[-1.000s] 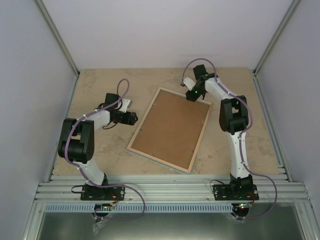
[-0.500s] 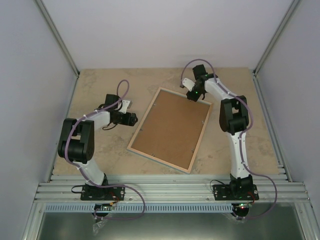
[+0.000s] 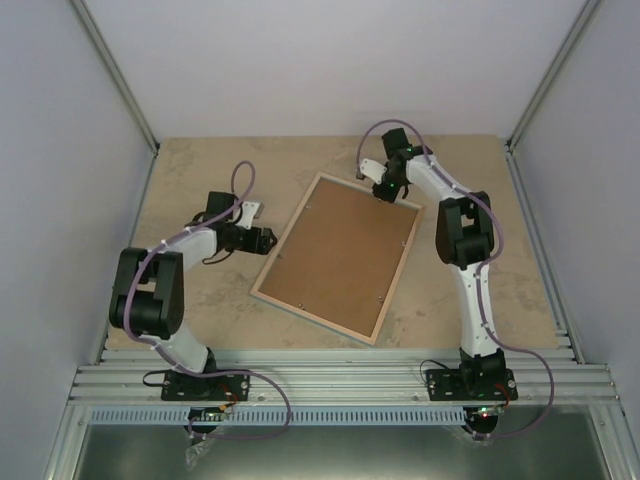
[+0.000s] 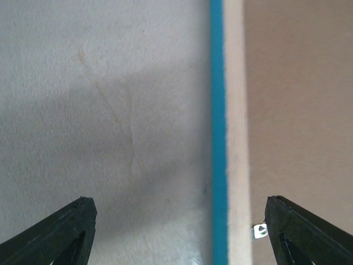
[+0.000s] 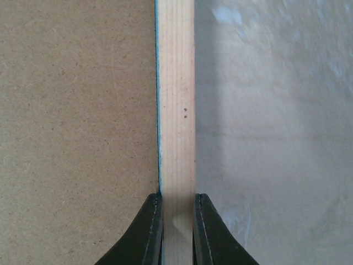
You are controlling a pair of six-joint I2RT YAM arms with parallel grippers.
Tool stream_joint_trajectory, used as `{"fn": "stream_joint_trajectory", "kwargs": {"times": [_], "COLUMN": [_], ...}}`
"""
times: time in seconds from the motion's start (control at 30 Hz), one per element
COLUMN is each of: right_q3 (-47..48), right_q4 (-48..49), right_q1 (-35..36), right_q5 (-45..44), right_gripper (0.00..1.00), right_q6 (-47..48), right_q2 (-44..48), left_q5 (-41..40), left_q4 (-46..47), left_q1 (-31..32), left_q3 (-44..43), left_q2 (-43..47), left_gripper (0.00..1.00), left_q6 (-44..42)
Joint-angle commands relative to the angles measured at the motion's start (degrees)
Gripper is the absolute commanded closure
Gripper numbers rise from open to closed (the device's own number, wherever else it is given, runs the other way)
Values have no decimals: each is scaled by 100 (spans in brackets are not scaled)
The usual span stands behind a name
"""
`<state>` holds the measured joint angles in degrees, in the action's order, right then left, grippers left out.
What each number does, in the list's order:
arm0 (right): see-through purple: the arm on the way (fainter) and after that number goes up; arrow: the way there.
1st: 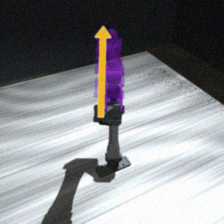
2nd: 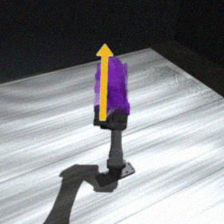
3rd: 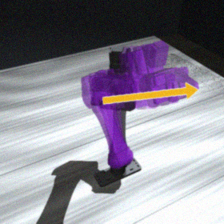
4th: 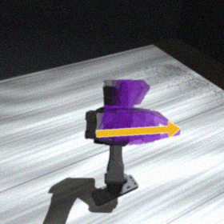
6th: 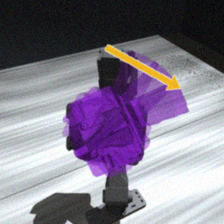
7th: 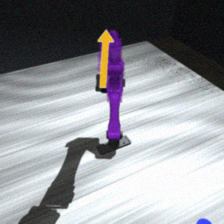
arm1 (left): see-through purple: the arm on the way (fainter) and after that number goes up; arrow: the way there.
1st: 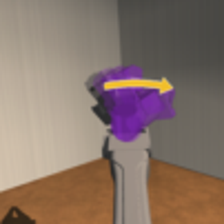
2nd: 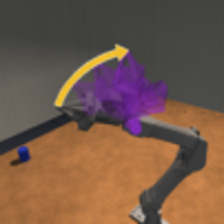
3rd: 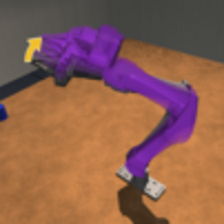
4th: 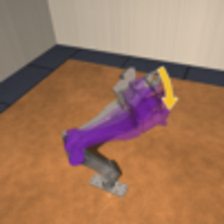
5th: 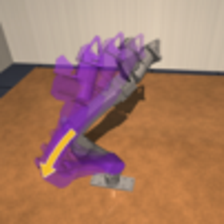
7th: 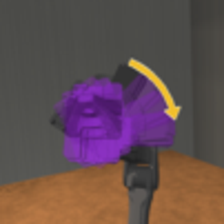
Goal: Put the photo into the frame
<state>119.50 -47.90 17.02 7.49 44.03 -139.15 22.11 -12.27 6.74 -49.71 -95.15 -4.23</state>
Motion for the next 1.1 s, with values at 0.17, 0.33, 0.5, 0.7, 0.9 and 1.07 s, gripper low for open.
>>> {"fn": "stream_joint_trajectory", "kwargs": {"times": [0.17, 0.33, 0.5, 0.7, 0.9, 1.07], "right_q3": [77, 367, 1031, -1144, -3149, -3410], "right_q4": [68, 627, 45, -705, -673, -654], "right_q1": [923, 1089, 919, 432, 418, 571], "right_q5": [697, 593, 624, 1308, 1053, 709], "right_gripper": [99, 69, 33, 26, 44, 58], "right_q6": [1429, 1269, 418, 654, 1479, 993], "right_q2": [-349, -122, 178, 1626, 2934, 2823], "left_q5": [136, -10, -121, -95, -2, 22], "left_q4": [241, 421, 536, 553, 575, 589], "left_q1": [10, 9, 14, 9, 11, 11], "left_q3": [344, 601, 679, 607, 608, 600], "left_q2": [692, 727, 716, 662, 575, 512], "left_gripper": [13, 13, 12, 12, 13, 13], "left_q6": [109, 353, 598, 571, 546, 547]}}
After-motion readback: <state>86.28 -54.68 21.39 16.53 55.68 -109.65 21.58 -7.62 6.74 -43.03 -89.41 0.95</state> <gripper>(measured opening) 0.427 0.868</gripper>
